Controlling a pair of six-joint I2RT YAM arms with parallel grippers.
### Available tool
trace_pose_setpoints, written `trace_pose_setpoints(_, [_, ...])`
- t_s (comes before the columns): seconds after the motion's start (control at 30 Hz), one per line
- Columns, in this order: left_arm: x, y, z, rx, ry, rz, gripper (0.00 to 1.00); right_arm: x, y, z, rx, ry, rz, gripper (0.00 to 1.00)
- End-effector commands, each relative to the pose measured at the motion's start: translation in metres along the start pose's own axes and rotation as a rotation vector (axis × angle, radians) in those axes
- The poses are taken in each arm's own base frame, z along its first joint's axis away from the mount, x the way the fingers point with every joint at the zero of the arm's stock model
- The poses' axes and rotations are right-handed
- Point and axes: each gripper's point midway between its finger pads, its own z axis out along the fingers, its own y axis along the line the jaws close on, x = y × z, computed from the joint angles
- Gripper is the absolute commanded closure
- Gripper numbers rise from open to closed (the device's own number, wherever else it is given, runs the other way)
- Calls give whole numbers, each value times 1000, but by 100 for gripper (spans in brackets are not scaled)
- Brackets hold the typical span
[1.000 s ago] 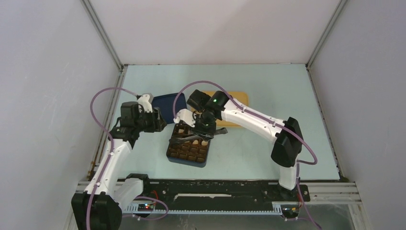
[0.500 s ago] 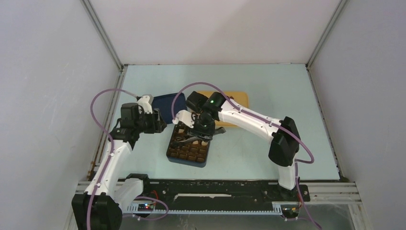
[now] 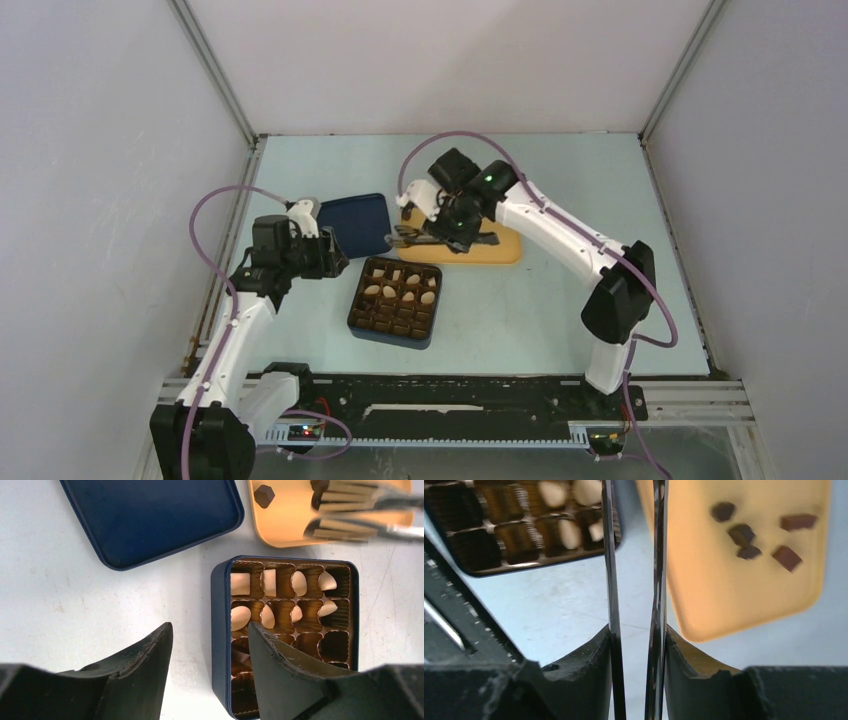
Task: Pack the chocolate
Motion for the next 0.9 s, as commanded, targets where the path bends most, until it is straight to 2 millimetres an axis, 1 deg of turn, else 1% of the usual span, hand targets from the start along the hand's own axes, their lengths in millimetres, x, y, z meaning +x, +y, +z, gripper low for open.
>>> trace_pose_setpoints(0.0, [-5,0,-1,11,-32,11,39,5,-42,-6,118,-31,82,59])
trace_pose_setpoints(0.1, [-6,0,-2,9,-38,14,38,9,-54,2,119,-24,132,58])
trace_pose_setpoints(0.2, [-6,0,-3,7,-41,14,38,11,-59,10,96,-17,155,57])
trace_pose_setpoints(0.43, [-7,2,-4,3,-53,11,38,14,-58,30,52,13,164,57])
trace_pose_setpoints(0.77, [-7,2,-6,4,-63,7,37,15,-63,54,21,44,183,57])
trace_pose_setpoints(0.87, [-7,2,-6,3,-67,6,37,15,-66,62,14,52,188,59])
